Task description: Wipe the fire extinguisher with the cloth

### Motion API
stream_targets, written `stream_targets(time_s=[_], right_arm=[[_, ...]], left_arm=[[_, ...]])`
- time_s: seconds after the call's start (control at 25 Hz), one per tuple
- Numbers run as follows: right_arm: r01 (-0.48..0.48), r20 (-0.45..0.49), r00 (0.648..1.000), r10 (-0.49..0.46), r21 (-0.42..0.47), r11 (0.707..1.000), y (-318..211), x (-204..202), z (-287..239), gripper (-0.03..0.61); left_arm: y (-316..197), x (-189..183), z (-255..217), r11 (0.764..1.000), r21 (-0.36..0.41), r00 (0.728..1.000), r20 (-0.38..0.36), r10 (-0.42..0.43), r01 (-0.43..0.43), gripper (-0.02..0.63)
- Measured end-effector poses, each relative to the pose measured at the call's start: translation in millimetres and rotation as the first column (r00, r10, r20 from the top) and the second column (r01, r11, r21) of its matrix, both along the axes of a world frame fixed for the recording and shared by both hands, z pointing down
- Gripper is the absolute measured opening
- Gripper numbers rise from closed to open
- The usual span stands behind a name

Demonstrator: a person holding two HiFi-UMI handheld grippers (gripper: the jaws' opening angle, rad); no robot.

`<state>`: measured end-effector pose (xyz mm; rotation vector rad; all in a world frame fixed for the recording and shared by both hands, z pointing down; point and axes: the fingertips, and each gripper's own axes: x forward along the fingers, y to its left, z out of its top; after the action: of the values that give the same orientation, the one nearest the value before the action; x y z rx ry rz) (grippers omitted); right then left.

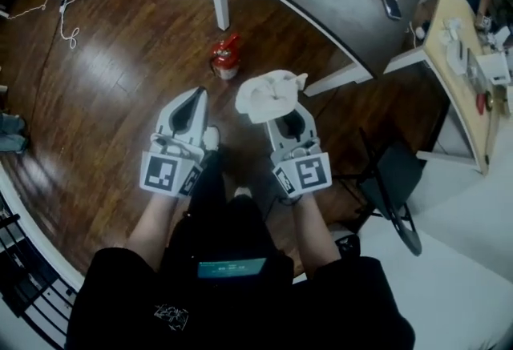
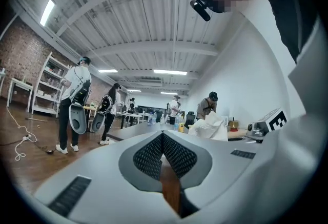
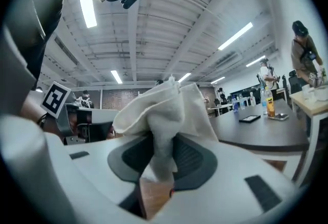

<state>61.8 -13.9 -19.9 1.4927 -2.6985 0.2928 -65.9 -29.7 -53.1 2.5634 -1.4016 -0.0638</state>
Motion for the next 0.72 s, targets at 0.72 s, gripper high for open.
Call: stream_targets(time_s=[0.72], right_arm=[[0.068, 0.024, 0.997, -0.068, 0.012, 0.998, 132, -25, -146, 0.121]], left_arm=[[139, 10, -148, 0.999, 0.047, 1.000, 0.009, 0.000, -0.001, 0.002]])
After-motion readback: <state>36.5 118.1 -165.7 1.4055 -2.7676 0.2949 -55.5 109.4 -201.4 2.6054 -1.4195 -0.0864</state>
